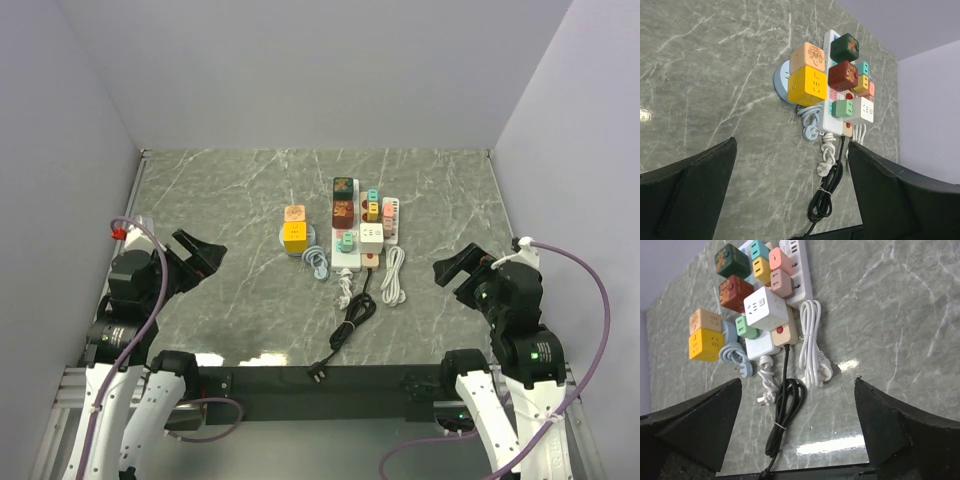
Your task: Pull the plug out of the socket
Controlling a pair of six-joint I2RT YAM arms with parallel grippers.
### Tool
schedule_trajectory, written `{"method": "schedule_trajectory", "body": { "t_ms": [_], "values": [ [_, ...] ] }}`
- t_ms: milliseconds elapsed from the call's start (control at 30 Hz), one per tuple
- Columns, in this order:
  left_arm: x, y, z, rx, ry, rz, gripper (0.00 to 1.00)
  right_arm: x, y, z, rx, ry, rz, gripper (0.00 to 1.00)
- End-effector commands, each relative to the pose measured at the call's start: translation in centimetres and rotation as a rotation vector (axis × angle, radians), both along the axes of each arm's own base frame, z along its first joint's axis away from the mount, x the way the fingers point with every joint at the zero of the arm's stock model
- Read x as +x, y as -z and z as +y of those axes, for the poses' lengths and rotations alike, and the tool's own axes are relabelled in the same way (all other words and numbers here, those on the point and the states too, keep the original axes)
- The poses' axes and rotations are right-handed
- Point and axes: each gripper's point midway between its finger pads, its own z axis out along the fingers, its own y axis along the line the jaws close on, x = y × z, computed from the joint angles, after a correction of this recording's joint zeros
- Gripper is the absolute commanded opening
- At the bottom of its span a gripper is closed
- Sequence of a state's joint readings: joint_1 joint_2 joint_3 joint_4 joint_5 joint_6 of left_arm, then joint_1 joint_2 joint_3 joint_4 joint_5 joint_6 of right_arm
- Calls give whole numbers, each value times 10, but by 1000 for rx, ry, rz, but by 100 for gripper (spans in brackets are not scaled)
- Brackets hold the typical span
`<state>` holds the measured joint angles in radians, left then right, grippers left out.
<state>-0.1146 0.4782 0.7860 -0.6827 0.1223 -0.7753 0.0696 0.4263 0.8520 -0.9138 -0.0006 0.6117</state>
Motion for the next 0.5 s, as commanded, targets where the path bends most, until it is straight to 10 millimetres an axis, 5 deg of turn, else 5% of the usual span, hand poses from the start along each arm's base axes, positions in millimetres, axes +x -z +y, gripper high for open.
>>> {"method": "schedule_trajectory", "body": {
  "t_ms": [0, 467],
  "values": [
    [3, -15, -6, -4, 36, -50, 99, 1, 4, -1, -42, -23, 18, 100],
    [11, -20, -25, 2, 169, -67, 99, 40, 6, 29, 9, -186, -15, 100]
  ]
}}
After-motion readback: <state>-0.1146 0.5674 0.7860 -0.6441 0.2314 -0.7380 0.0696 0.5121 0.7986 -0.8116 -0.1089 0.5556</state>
